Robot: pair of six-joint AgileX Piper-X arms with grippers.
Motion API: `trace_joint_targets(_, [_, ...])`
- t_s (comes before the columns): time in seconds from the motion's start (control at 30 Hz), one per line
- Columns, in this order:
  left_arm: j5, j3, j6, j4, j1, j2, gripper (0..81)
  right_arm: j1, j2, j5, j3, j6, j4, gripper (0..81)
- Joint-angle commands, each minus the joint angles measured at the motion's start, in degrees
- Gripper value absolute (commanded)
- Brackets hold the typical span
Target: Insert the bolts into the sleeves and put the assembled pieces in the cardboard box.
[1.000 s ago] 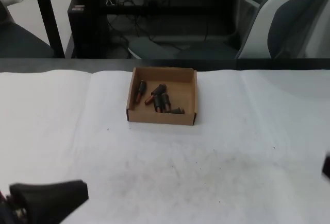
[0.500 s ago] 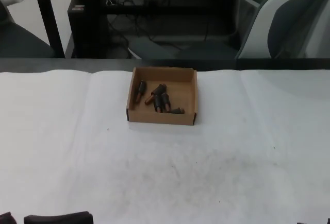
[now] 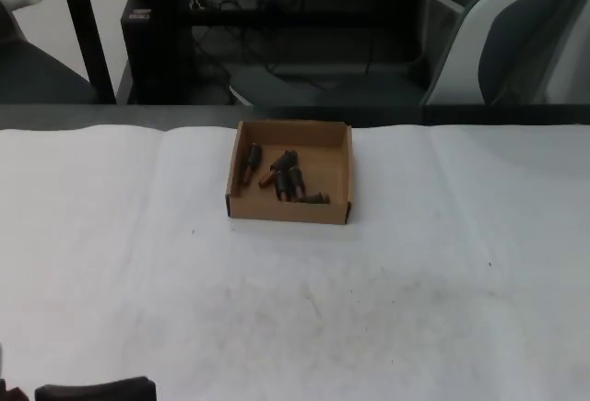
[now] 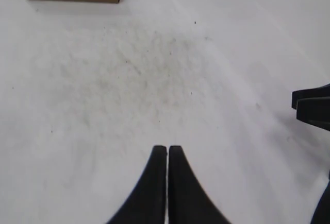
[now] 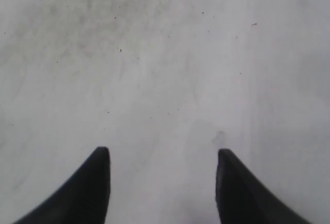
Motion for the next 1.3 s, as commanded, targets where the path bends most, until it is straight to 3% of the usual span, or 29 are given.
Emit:
trace_joint_targets(0.0, [-0.74,-0.55,0.41,2.36,-0.1,-0.32,1.7,-0.07,-0.35,0.78,-0.45,0.6,-0.32,60.2])
trace_joint_targets(0.3, [-4.5,-0.55,0.41,4.5,-0.1,-0.32,1.7,-0.07,-0.35,0.78,-0.45,0.6,-0.32,60.2])
trace_joint_targets(0.57, [-4.82,-0.55,0.41,14.57,-0.1,-0.32,1.7,-0.06,-0.35,0.51,-0.45,0.6,-0.32,60.2])
trace_joint_targets(1.27, [-4.82,-0.55,0.26,15.54,-0.1,-0.32,1.7,-0.06,-0.35,0.51,-0.45,0.6,-0.32,60.2])
